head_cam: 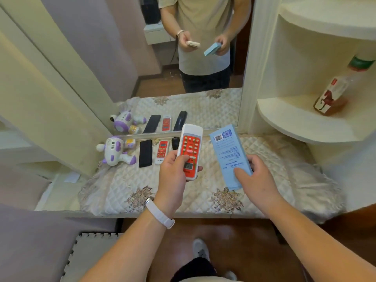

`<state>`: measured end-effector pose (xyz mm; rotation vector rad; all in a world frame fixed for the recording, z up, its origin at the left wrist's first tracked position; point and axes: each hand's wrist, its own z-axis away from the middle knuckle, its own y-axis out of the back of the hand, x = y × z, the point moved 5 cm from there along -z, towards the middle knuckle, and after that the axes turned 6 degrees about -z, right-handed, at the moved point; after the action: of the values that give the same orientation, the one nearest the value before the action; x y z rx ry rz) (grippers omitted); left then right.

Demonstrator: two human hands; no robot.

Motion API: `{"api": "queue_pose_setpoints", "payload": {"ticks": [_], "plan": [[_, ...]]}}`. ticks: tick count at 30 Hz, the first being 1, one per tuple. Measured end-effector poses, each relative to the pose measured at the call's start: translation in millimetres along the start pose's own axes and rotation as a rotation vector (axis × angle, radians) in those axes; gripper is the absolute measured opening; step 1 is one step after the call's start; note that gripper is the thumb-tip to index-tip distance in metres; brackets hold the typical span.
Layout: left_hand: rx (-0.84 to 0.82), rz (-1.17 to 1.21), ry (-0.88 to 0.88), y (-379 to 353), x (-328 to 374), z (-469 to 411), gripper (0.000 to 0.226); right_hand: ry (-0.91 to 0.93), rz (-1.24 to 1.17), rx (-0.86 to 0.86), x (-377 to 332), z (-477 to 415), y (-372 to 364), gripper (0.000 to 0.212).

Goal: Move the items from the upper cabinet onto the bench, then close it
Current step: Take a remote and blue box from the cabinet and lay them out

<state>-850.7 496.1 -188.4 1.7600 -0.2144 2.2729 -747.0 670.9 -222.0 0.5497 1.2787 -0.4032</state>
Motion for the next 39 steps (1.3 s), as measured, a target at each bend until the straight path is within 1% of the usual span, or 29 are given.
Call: {"api": "queue_pose_setpoints", "payload": {"ticks": [9,16,22,25,30,33,35,39], "plan": [[-0.072,0.094,0.170,-27.8,-37.1,-103.2,0.015,-0.090,0.096,0.020,23.1,-78.3,-9.9,0.017],[-0.127,0.140,0.291,-43.0,-78.7,-172.2,0.014,-0.183,0.174,0.023,43.1,-141.0,-24.4,0.021],[-0.140,0.058,0.414,-51.0,-124.6,-216.1,0.015,-0.291,0.243,0.024,82.7,-184.5,-43.9,0.017],[-0.158,-0.011,0.468,-56.7,-140.4,-229.6,0.013,-0.361,0.210,0.034,104.3,-199.1,-48.8,0.017],[-0.156,-0.082,0.545,-66.3,-165.4,-245.8,0.016,-0.449,0.190,0.027,131.9,-221.5,-50.3,0.017],[-0.150,-0.118,0.600,-70.1,-174.3,-249.4,0.019,-0.509,0.151,-0.029,145.9,-230.3,-52.6,0.015],[-0.154,-0.146,0.605,-72.6,-176.1,-251.1,0.022,-0.531,0.159,-0.086,153.6,-234.3,-55.4,0.016],[-0.137,-0.272,0.534,-71.2,-176.3,-245.8,0.023,-0.491,0.320,-0.206,157.7,-238.3,-54.6,0.028]]}}
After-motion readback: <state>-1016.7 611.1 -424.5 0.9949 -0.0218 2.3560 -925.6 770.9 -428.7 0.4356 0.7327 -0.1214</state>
